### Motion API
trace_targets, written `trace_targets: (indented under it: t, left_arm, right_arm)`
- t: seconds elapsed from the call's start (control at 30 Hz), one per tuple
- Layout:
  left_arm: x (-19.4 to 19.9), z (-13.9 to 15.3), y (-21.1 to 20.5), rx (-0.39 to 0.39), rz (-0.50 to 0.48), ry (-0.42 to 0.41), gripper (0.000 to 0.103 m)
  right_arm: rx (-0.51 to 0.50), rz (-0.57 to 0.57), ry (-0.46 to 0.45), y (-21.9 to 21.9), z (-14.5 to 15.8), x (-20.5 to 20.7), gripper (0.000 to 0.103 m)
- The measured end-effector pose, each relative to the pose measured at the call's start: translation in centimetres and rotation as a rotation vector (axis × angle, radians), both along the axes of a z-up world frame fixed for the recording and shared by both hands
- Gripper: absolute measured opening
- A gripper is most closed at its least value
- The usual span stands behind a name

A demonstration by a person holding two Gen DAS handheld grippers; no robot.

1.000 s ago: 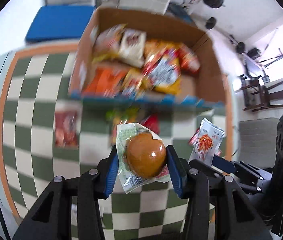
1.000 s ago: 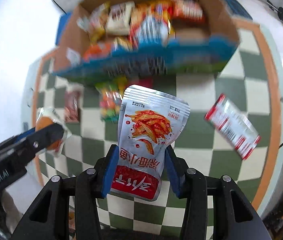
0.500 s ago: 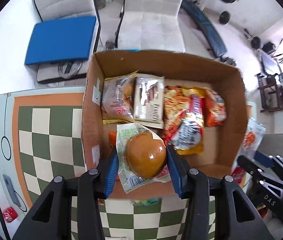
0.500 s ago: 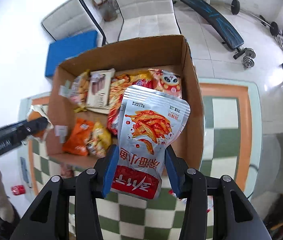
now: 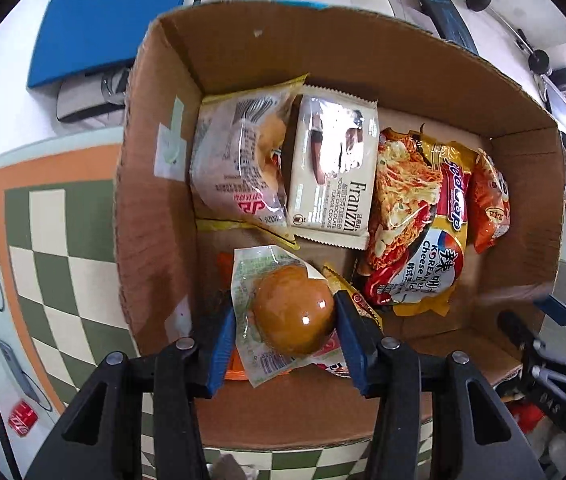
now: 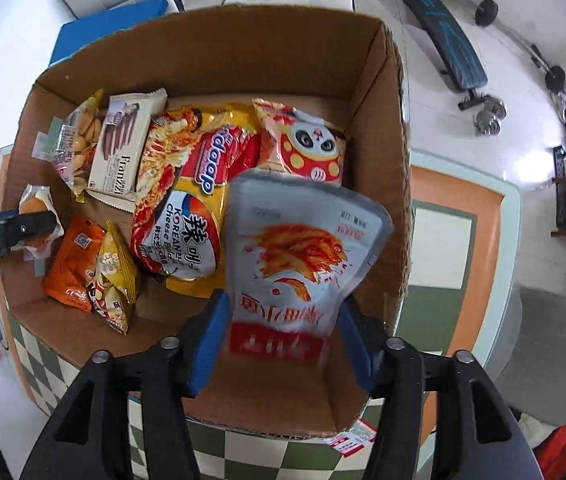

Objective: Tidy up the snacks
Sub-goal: 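Carry the orange snack and spicy pouch into the box and open both tools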

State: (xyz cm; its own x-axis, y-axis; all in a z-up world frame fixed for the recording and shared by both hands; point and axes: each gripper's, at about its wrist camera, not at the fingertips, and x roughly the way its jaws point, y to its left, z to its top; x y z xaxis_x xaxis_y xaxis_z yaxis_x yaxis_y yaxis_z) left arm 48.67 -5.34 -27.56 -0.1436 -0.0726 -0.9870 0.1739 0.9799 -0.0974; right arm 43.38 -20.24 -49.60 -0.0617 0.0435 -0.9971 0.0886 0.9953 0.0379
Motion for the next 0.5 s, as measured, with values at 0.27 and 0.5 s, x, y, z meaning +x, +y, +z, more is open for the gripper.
trace_targets:
  t: [0.27, 0.5]
  left_arm:
    - [0.0, 1.0, 1.2, -0.022, 0.039, -0.027, 0.086]
    - [-2.2, 4.1, 0.8, -0.057, 0.011, -0.147, 0.086]
  right_arm:
    - [0.033, -0.031, 0.007, 0.1, 0.0, -0.4, 0.091]
    - [0.065, -0.060, -0.039, 0.5, 1.1, -1.7, 0.092]
